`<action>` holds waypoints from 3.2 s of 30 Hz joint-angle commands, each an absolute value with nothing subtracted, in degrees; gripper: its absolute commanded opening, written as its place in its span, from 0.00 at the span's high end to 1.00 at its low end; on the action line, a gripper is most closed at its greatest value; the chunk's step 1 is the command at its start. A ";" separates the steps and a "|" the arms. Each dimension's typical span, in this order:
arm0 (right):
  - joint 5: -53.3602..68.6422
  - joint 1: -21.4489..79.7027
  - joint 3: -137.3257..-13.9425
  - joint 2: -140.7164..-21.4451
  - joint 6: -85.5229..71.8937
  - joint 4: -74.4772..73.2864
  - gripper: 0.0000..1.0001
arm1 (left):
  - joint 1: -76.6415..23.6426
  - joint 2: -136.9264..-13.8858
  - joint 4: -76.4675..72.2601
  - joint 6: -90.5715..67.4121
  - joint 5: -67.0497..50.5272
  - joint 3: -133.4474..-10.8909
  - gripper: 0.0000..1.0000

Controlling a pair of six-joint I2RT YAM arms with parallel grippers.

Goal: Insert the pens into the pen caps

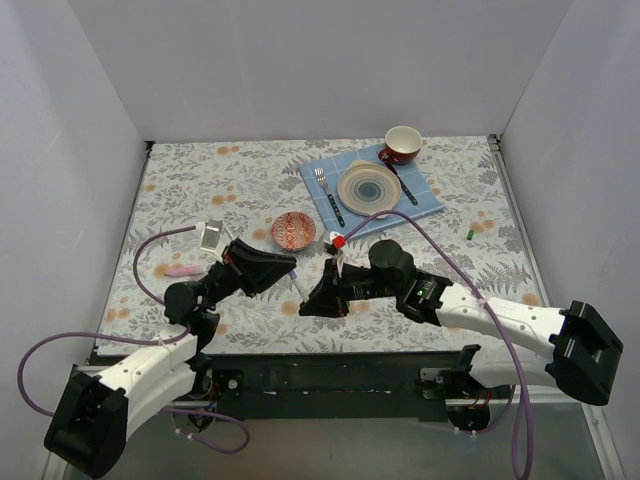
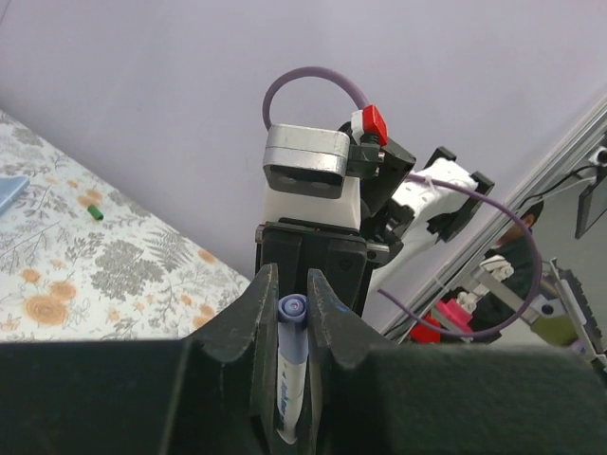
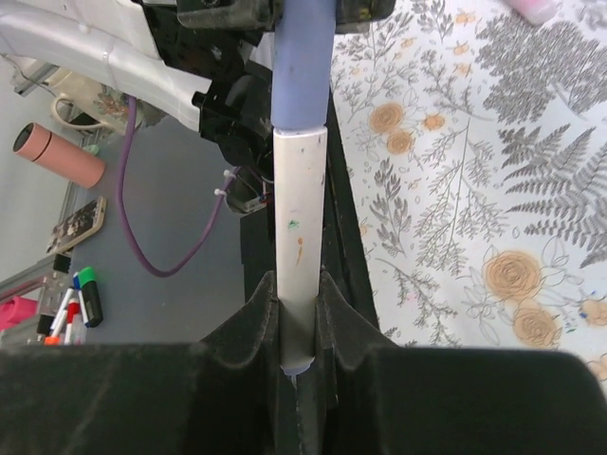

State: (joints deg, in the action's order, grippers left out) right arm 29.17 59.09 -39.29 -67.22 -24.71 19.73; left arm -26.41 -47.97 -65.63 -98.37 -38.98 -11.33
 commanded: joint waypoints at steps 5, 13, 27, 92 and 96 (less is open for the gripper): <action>22.94 55.73 -52.20 -69.52 -19.78 29.62 0.99 | -31.37 -55.10 -75.22 -103.89 -46.76 -5.37 1.00; 25.48 51.07 -55.01 -69.52 -19.78 32.25 0.99 | -34.10 -55.28 -77.35 -103.36 -44.30 -2.02 1.00; 29.44 46.58 -57.57 -71.11 -21.01 37.97 0.99 | -45.00 -65.91 -83.85 -99.93 -36.48 -0.62 1.00; 15.64 38.85 -33.23 -37.71 -19.34 -0.97 0.21 | -43.77 -79.90 18.45 -89.03 14.23 -45.44 0.56; 16.17 38.85 -32.26 -36.65 -19.95 0.69 0.21 | -42.63 -77.70 29.49 -97.43 24.84 -51.31 0.54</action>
State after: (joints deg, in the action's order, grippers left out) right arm 16.60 39.00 -32.56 -38.13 -20.67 -1.78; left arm -43.92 -81.76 18.94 -89.21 13.06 -45.12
